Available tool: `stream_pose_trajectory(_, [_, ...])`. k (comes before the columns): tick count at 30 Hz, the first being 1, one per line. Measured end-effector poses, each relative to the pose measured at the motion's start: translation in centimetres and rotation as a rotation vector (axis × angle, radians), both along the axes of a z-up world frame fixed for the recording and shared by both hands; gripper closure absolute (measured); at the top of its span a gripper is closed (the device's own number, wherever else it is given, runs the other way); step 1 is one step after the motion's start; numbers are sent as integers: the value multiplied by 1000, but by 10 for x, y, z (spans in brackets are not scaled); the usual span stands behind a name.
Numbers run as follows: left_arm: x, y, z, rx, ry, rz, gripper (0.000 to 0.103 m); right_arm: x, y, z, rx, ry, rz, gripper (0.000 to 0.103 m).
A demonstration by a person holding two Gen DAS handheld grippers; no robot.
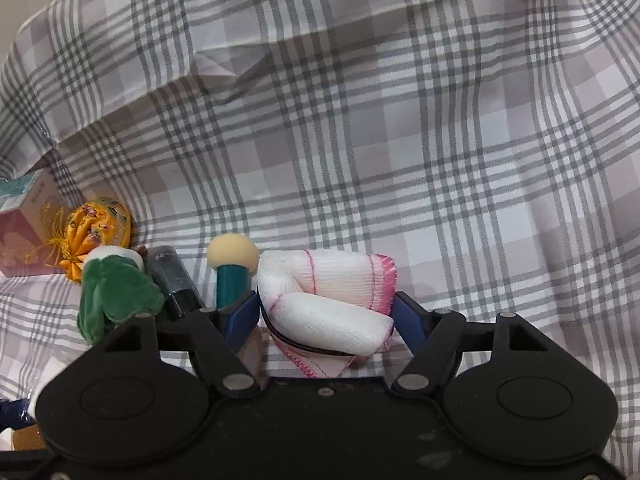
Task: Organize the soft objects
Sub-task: 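Lift and carry the white packet and pink-edged towel toward the basket with both grippers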
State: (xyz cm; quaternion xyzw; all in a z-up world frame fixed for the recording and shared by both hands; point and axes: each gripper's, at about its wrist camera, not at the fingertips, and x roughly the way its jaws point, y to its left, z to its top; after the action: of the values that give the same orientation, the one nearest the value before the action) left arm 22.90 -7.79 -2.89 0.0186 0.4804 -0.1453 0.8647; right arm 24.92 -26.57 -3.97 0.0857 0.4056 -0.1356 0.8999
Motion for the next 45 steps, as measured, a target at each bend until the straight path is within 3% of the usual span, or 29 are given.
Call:
stream_pose_trajectory(18, [-21, 12, 43, -50, -94, 3, 48, -57, -10, 55, -65, -127, -28, 34])
stream_pose_trajectory(30, [-78, 24, 80, -70, -127, -31, 48, -135, 6, 84, -52, -135, 18, 34])
stream_pose_trajectory(45, [-165, 57, 96, -102, -110, -51, 48, -248, 53, 94, -7, -107, 115, 34])
